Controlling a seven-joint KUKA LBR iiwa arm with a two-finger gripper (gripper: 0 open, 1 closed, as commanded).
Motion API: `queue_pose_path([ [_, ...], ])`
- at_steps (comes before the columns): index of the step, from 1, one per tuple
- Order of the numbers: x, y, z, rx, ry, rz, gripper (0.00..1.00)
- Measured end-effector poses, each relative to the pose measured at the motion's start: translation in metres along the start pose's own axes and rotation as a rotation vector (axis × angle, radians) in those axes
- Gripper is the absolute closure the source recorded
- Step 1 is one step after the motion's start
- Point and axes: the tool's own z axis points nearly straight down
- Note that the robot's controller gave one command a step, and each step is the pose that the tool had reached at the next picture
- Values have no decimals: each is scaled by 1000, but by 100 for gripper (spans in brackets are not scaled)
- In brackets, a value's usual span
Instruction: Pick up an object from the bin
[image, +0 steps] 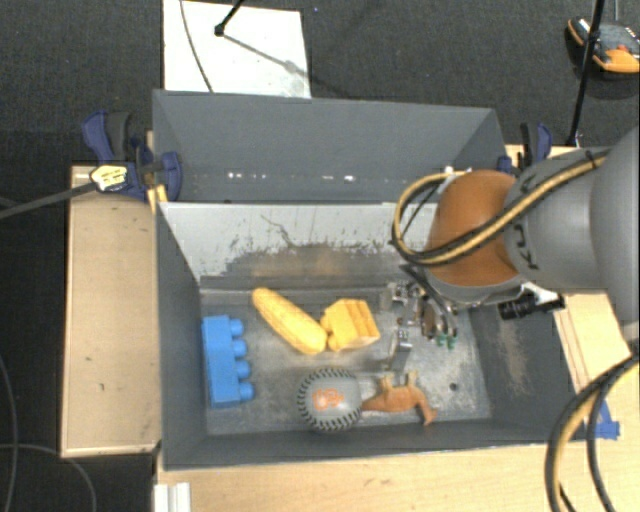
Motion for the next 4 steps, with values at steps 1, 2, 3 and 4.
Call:
queue_pose_path([
  [1,-4,26,1,-2,-2,-12,0],
  [2,4,57,3,-2,0,-130,0],
  [3,13,47,3,-2,5,149,100],
  [4,13,43,3,-1,5,170,100],
])
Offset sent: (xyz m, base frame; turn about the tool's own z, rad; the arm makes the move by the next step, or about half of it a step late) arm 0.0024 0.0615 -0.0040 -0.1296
